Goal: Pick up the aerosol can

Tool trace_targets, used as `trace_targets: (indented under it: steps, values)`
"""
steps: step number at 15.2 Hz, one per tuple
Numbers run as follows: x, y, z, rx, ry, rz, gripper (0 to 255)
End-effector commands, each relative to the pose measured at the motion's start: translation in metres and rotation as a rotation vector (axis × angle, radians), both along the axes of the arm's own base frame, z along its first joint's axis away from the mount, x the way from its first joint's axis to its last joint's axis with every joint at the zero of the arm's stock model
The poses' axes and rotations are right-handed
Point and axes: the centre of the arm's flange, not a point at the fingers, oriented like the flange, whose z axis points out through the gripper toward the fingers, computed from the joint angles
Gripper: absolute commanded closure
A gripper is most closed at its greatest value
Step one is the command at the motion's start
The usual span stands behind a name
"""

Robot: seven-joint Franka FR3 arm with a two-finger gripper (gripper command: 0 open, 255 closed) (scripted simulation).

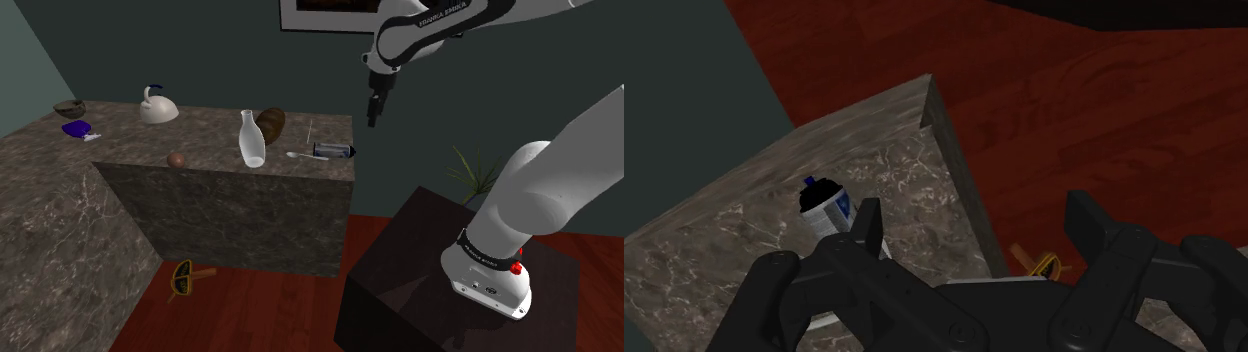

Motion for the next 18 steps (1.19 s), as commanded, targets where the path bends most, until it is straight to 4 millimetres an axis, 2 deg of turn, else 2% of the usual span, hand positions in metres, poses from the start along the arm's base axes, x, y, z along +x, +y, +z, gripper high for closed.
trace_targets:
  steps: [1,10,18]
  values:
    - [0.018,-0.014,-0.02,0.007,-0.004,0.021,0]
    - [0.094,-0.058,-0.103,0.044,-0.014,0.11,0]
    - [0.164,-0.088,-0.176,0.078,-0.023,0.19,0]
